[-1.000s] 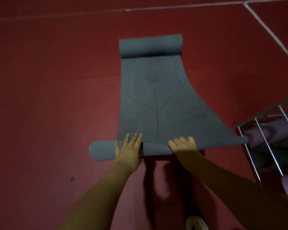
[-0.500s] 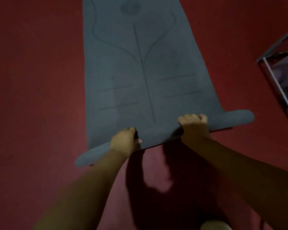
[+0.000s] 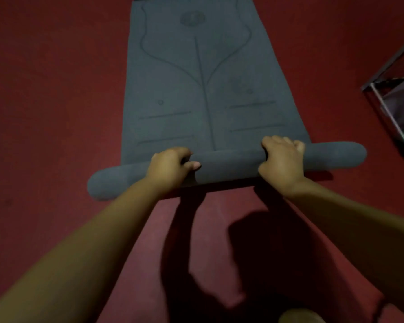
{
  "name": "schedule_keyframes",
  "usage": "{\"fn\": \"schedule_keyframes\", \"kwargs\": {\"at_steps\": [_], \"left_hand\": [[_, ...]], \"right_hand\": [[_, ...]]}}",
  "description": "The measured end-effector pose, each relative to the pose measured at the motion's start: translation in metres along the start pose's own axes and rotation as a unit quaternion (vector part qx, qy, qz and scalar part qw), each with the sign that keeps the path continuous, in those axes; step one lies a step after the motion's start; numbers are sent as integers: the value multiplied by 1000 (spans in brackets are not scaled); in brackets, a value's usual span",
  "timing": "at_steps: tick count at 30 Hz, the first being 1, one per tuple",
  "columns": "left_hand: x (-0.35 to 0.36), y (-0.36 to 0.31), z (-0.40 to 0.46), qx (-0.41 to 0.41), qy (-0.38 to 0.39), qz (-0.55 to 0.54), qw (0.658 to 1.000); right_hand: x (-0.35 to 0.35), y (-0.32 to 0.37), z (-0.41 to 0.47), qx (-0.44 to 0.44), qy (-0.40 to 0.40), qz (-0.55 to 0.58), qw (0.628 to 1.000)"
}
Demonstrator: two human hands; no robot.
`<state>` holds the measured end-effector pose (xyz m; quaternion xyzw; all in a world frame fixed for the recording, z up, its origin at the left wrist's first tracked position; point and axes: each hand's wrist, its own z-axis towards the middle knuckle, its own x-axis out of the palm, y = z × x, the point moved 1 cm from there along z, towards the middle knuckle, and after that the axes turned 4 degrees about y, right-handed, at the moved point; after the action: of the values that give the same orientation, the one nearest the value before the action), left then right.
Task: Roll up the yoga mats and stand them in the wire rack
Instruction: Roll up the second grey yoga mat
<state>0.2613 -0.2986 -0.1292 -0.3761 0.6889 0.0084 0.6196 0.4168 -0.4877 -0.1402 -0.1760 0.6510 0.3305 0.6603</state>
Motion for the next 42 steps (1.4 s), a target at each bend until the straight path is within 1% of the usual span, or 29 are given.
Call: {"fn": "schedule_keyframes", "kwargs": {"at_steps": [2, 4, 6, 9, 11, 14, 16, 19, 23, 25, 28, 30, 32, 33, 34, 35, 36, 37, 38, 39, 40, 41, 42], "left_hand": [[-20, -11, -24, 48, -16, -2, 999], [-45, -27, -51, 96, -52, 21, 994], [-73, -45, -80, 128, -91, 51, 986], [-118, -78, -130, 123, -153, 40, 980], [-145, -97, -170, 108, -171, 23, 979], [-179, -124, -226, 125, -207, 16, 970], [-193, -134, -266, 120, -230, 27, 965], [-200, -144, -322, 117, -250, 31, 961], [-180, -157, -405, 141, -242, 8, 960], [-162, -167, -451, 158, -223, -19, 962], [-140, -175, -512, 159, -168, -62, 971], [-125, -177, -535, 144, -146, -58, 977], [-108, -179, -539, 95, -105, -7, 990], [-98, -177, -534, 58, -94, 26, 994], [-89, -173, -528, 25, -100, 65, 993], [-81, -169, -524, 7, -114, 105, 988], [-76, -165, -519, 20, -144, 135, 980], [-72, -163, -515, 63, -196, 155, 966], [-69, -164, -512, 110, -234, 147, 955], [-68, -167, -511, 152, -266, 127, 944], [-66, -170, -511, 181, -285, 118, 934], [-62, -172, -510, 192, -287, 115, 931], [-58, -172, -511, 194, -277, 117, 934]], "right_hand": [[-24, -1, -20, -12, -23, 23, 999], [-54, -1, -40, -33, -48, 37, 998], [-90, 5, -60, -22, -43, 51, 998], [-162, 25, -84, -16, -44, 37, 998], [-212, 38, -105, -17, -55, 22, 998], [-278, 52, -136, -30, -84, 29, 996], [-313, 62, -161, -55, -82, 28, 995], [-350, 64, -207, -123, -36, 54, 990], [-362, 52, -291, -217, -16, 124, 968], [-360, 43, -335, -246, 2, 155, 957], [-362, 32, -397, -236, 63, 217, 945], [-353, 26, -424, -222, 82, 238, 942], [-335, 27, -436, -197, 118, 189, 955], [-324, 31, -438, -171, 150, 152, 962], [-311, 33, -435, -144, 172, 116, 968], [-301, 37, -433, -121, 169, 88, 974], [-295, 42, -431, -107, 138, 78, 981], [-292, 46, -429, -120, 60, 87, 987], [-291, 50, -429, -154, -39, 99, 982], [-290, 55, -431, -188, -114, 109, 969], [-289, 59, -435, -225, -159, 118, 954], [-283, 61, -439, -259, -169, 122, 943], [-277, 63, -444, -273, -149, 127, 942]]}}
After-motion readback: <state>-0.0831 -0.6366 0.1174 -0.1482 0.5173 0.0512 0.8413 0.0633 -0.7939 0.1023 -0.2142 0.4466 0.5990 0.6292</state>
